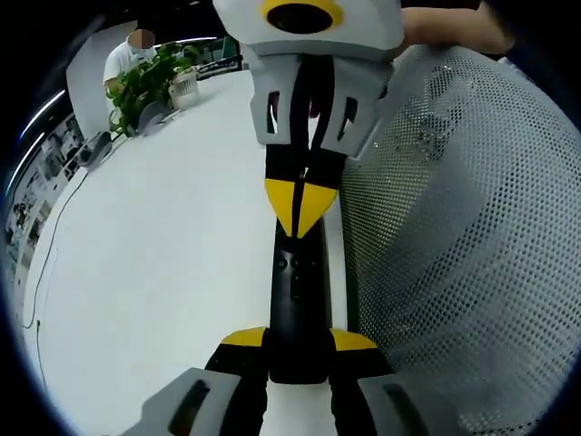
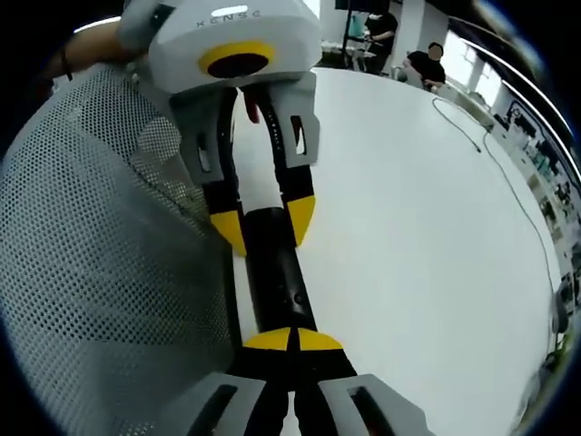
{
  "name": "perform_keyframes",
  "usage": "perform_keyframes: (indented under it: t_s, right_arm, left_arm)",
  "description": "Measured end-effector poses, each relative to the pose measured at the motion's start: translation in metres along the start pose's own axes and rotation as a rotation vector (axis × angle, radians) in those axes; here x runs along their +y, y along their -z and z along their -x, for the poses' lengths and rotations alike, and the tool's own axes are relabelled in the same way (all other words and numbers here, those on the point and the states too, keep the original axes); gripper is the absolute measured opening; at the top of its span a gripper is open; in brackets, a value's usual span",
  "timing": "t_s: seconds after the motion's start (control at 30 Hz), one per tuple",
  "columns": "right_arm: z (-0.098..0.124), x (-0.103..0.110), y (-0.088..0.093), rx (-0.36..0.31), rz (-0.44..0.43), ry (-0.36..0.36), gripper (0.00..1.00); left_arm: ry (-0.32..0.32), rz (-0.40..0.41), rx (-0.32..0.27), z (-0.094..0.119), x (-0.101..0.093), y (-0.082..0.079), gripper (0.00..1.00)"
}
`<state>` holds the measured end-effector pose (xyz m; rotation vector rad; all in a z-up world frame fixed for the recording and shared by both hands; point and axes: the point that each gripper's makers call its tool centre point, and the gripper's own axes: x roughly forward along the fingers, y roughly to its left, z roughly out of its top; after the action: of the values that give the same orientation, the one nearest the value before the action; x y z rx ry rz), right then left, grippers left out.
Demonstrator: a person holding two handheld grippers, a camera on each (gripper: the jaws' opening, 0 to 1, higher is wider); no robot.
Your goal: Press the specified remote control buttons in sequence, fully releasing each button before pressing the next.
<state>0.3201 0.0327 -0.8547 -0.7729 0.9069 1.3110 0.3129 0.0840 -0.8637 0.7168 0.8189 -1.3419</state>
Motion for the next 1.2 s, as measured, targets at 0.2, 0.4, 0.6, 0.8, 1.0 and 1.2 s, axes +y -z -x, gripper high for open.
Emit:
perform_keyframes:
  t_s: [0.2,0.4,0.6,0.8,1.0,1.2]
  right_arm:
    - [-0.0011,0.0024,-0.0011,0.009,0.016,0.006,0.00]
    - [-0.0010,0.0023,-0.0006,0.022,0.021,0.015,0.00]
    - [0.0007,0.0018,-0.0013,0.013,-0.003,-0.002,0.00]
    - [0.0006,0.0023,-0.0082,-0.017,0.021,-0.002,0.00]
    - [-0.0016,0.0031,-0.0054,-0.010,0.029,-0.007,0.00]
    - [-0.0032,0.0028,-0.0044,-0.004,0.052,0.001,0.00]
  left_arm:
    - [-0.001,-0.004,0.000,-0.0001,-0.0005,-0.0003,0.24]
    - [0.000,-0.004,-0.004,0.0000,-0.0008,0.0003,0.24]
    - [0.001,0.007,-0.020,-0.0001,-0.0001,-0.0002,0.24]
    - [0.002,0.000,-0.017,-0.0002,0.0002,-0.0005,0.24]
    - [0.004,-0.004,-0.015,-0.0006,0.0005,-0.0009,0.24]
    - [0.009,-0.014,-0.010,-0.0010,0.0003,-0.0007,0.25]
